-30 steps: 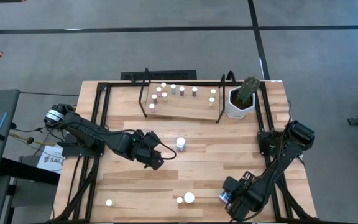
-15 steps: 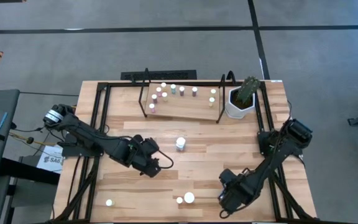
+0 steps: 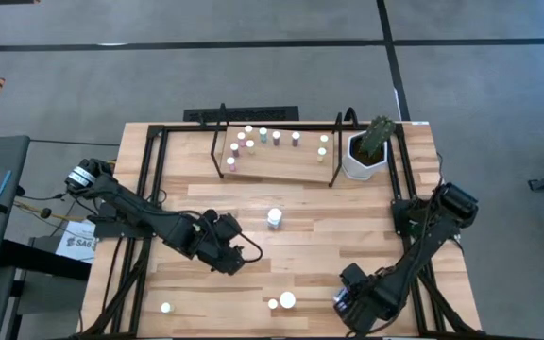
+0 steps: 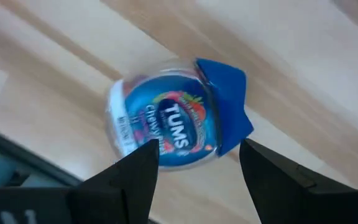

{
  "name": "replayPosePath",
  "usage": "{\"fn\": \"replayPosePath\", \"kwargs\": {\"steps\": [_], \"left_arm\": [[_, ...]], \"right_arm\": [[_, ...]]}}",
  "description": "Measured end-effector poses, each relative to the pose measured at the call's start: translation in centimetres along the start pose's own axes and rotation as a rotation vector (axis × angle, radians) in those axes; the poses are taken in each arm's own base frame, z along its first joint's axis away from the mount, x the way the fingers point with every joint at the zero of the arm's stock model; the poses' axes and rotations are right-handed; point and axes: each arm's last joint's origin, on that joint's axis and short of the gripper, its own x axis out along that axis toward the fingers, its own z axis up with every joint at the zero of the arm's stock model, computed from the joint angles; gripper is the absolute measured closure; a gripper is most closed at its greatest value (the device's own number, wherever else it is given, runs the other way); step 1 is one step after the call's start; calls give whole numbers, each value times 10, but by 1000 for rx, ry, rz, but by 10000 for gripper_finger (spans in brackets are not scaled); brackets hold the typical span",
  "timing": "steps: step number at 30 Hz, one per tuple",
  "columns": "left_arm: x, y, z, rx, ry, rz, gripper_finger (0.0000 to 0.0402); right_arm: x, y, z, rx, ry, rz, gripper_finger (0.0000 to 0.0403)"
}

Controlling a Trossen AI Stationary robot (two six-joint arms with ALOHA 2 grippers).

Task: Pick and place medicine bottles onto shelf by color
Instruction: Put the dark blue pill bottle on the shelf

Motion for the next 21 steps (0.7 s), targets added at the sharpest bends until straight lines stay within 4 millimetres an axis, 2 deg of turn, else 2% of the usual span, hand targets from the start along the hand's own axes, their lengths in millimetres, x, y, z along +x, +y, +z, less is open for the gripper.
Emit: {"fn": "replayPosePath", "kwargs": {"steps": [4, 10, 15, 21], "left_arm": [[-6, -13, -7, 39, -5, -102, 164], [-14, -25, -19, 33, -23, -172, 164], [-19, -31, -25, 7, -41, -192, 164], [-24, -38, -30, -1, -58, -242, 164]], "right_arm": [[17, -8, -17, 42, 17, 31, 158], [26, -14, -36, 153, -56, 151, 158], [37, -13, -29, 196, -140, 241, 158], [51, -5, 1, 181, -260, 324, 158]]}}
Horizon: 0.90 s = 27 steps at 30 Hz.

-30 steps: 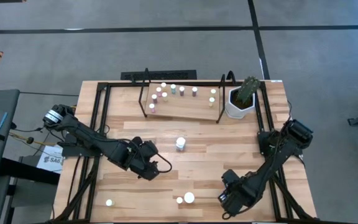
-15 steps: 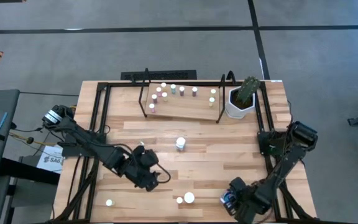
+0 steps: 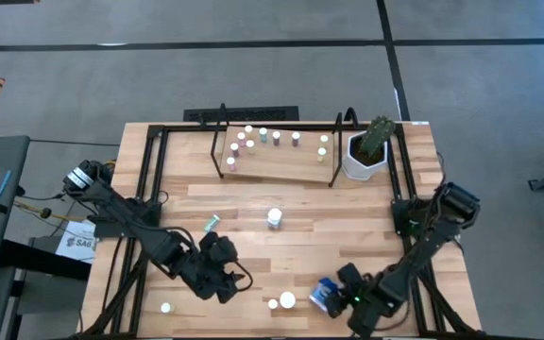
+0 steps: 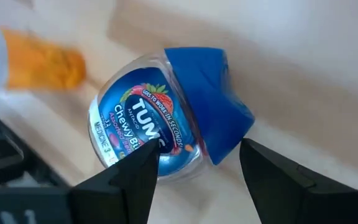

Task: Pick and place medicine bottles onto shelf by color
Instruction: Put the dark blue pill bottle on the shelf

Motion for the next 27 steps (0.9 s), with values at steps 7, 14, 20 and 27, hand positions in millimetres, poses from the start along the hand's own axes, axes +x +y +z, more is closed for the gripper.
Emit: {"fn": "replayPosePath", "kwargs": {"steps": [7, 14, 20, 27], "left_arm": [[-2, -2, -1, 3, -56, 13, 164], [-2, -4, 3, -15, -149, 28, 164], [-2, -3, 6, -32, -227, 61, 164], [23, -5, -1, -85, -277, 132, 164]], "right_arm": [[24, 13, 53, -101, -150, -27, 158], [47, 32, 115, -214, -207, -1, 159], [48, 40, 133, -298, -178, 42, 159], [42, 41, 117, -337, -82, 79, 159]]}}
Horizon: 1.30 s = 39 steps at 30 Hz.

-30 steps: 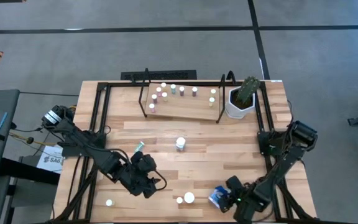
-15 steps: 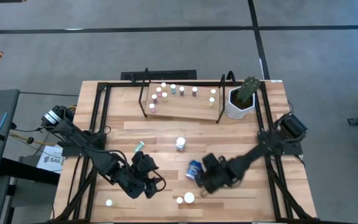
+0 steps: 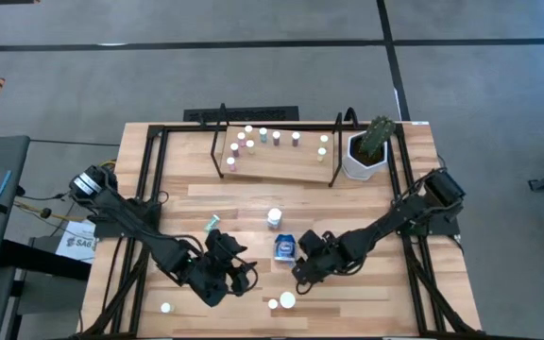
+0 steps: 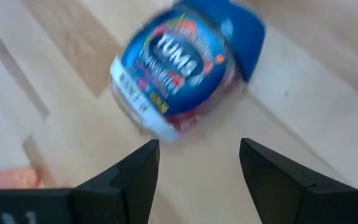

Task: Pick and place medicine bottles onto shelf by color
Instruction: Put the dark blue pill bottle on the shelf

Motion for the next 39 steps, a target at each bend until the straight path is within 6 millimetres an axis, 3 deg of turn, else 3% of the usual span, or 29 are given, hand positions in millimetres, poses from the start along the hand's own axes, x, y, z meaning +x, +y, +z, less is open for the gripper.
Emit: {"fn": "replayPosePath", "kwargs": {"steps": [6, 15, 22, 28, 34, 39], "left_arm": [[37, 2, -10, -56, 57, 60, 164], [72, 19, 4, -75, 268, 68, 164], [79, 33, 10, 38, 466, 38, 164], [85, 42, 17, 56, 497, 62, 164], [91, 42, 24, 147, 473, -8, 164], [89, 55, 20, 199, 564, 84, 164]], "right_arm": [[-6, -6, 0, -59, 58, -32, 159], [5, -31, 31, -152, 160, -121, 159], [-4, -63, 73, -237, 289, -138, 159], [-19, -93, 115, -135, 310, -93, 159], [-35, -89, 126, -154, 282, 59, 159], [-57, -97, 116, -172, 333, -35, 159]]}}
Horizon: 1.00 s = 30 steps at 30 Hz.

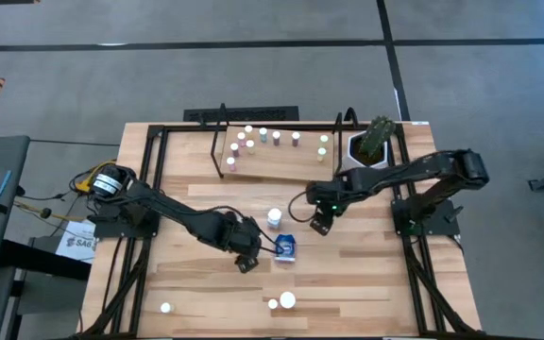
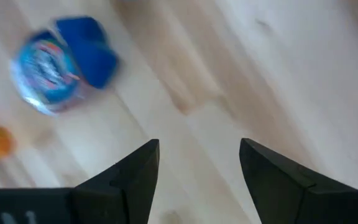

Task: Pick and place medicine bottles onto shelf by color
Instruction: Put the dark blue pill bottle on the shelf

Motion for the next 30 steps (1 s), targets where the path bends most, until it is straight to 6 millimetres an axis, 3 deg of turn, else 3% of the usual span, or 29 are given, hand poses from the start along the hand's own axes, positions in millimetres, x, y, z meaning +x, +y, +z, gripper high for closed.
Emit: {"fn": "replayPosePath", "kwargs": {"steps": [3, 6, 9, 11, 15, 19, 25, 30], "left_arm": [[0, 2, -17, 4, 63, 86, 164], [0, 7, -36, -15, 98, 66, 164], [0, 12, -47, -54, 38, -87, 164], [1, 12, -45, -94, -87, -258, 164], [6, 19, -33, -157, -396, -532, 164], [11, 37, -29, -274, -612, -587, 164], [19, 47, -32, -456, -584, -588, 164], [24, 44, -34, -531, -553, -608, 164]], "right_arm": [[-6, -5, -25, 0, -22, -19, 159], [0, -18, -56, 69, -62, 39, 159], [13, -33, -83, 197, -179, 187, 159], [18, -33, -91, 259, -313, 410, 159], [15, -29, -100, 309, -606, 775, 159], [17, -26, -103, 339, -743, 729, 158], [23, -12, -94, 312, -751, 658, 158], [43, -10, -90, 489, -584, 667, 158]]}}
